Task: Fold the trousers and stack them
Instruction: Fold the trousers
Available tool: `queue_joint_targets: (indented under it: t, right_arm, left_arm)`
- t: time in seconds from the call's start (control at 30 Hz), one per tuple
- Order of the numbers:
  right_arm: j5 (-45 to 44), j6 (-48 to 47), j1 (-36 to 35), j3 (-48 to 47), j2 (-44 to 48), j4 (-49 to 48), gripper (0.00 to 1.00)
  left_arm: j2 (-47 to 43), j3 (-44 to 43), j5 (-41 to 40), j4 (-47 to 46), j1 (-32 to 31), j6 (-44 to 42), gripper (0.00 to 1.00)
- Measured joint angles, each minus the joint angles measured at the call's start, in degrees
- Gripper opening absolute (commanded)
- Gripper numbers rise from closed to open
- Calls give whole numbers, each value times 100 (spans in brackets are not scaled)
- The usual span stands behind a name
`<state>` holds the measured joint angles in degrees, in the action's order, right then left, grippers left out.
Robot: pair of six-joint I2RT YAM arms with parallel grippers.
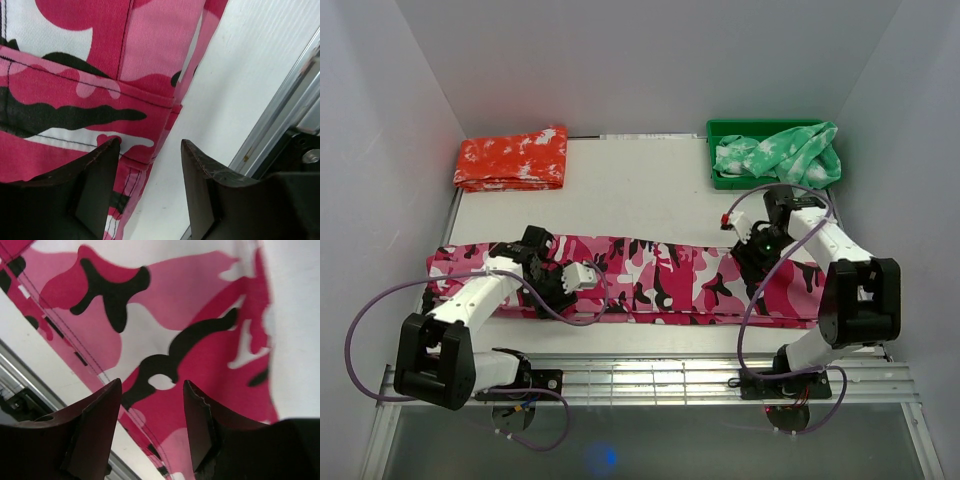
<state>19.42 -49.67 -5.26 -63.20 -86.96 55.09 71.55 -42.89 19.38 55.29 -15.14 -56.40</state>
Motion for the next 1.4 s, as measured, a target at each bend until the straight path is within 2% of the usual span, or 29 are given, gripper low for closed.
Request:
queue_joint_targets:
  t: [0.1,0.23,0.27,0.47,0.53,0.57,0.7,0.87,0.93,1.0,1.03,1.17,1.27,1.4]
  right_arm:
    - [-160,0,-125,389,-245,-101,63]
    - [-684,142,-125,664,-647,-492,63]
    - [-828,179,-125,662,-798,-638,63]
    - [-1294,529,-138,-431,-1676,-883,63]
    - [-1370,612,-127,-896,-1971,-1187,64]
    - [-1397,651,-125,-1082,-2041,-1292,68]
    - [-1342,772,-118,-1478,-1891,-1582,71]
    - [-693,876,-155,-1353,-1069,-1504,70]
    - [-380,872,-232,-1003,-507,-1491,66]
    - [-66,826,-387,-435,214,-1561,54]
    - [94,802,-483,-17,647,-1773,43]
    - [385,612,-1119,1338,1932,-2118,19]
    - [212,584,-1908,1622,1891,-2361,10]
    - [-179,732,-2909,1681,1300,-2942,8]
  left_arm:
    - [-98,114,-192,-87,0,-210,63]
    - [-33,208,-426,-369,0,-332,51]
    - [39,205,-468,-463,0,-321,44]
    - [798,-210,-476,-599,-37,-76,18]
    - [1003,-492,-426,-629,-37,52,13]
    - [1067,-579,-391,-651,-39,92,11]
    - [1161,-835,-280,-734,-48,254,0]
    - [1158,-881,-219,-710,-48,354,0]
    - [1154,-885,-192,-667,-48,378,0]
    - [1139,-903,-144,-586,-48,398,0]
    - [1126,-905,-122,-560,-48,402,0]
    - [1119,-935,-37,-415,-48,470,0]
    - [1139,-1010,37,-293,-48,546,0]
    - [1250,-1176,155,-131,-48,713,0]
